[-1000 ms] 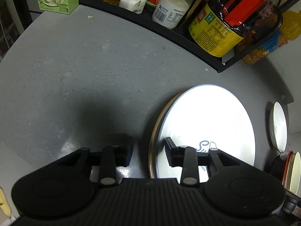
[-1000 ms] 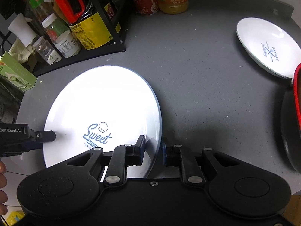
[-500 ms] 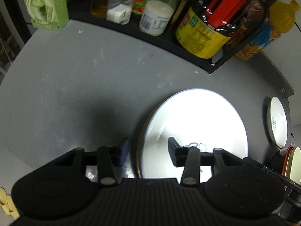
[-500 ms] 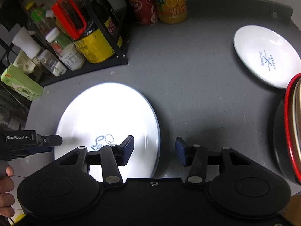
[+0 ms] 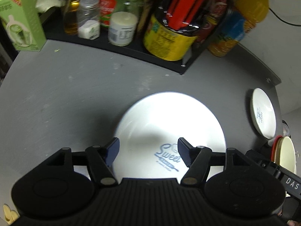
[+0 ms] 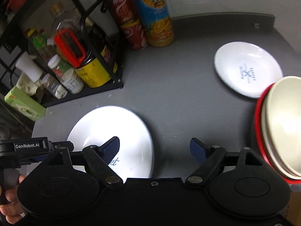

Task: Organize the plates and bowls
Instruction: 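Move both grippers to the rim of the white 'BAKERY' plate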

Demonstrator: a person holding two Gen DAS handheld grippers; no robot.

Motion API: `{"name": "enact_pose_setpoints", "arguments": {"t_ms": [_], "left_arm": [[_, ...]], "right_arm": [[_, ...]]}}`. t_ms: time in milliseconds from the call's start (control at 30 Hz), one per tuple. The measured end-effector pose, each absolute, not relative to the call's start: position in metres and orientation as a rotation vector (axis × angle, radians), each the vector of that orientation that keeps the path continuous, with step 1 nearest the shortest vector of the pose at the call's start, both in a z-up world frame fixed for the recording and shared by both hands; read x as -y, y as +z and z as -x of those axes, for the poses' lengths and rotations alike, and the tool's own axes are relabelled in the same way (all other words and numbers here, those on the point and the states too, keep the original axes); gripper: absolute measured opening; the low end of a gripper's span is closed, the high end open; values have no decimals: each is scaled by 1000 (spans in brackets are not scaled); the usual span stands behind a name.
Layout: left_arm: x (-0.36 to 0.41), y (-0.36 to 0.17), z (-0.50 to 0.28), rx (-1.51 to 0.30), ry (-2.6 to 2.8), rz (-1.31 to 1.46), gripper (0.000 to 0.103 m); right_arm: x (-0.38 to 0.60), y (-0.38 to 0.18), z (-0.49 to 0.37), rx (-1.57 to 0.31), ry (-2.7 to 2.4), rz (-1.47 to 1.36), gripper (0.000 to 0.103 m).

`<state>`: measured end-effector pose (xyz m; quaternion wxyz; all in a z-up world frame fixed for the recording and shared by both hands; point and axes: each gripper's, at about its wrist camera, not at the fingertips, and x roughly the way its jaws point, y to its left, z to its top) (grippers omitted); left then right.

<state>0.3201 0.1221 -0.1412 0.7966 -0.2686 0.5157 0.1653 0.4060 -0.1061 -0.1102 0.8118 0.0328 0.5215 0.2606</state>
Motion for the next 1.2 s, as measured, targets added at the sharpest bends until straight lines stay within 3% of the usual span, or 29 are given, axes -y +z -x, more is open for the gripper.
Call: {"name": "enact_pose_setpoints", "arguments": {"t_ms": [367,1200], "left_arm": [[-87,-129,-353,-1106,250,522,69],[-26,-124,-410,-1137,275,521,70]], "right_arm": [[142,-93,-411,-1052,471,-119,90],[208,-82,-493,-1019,424,-157,94]]}}
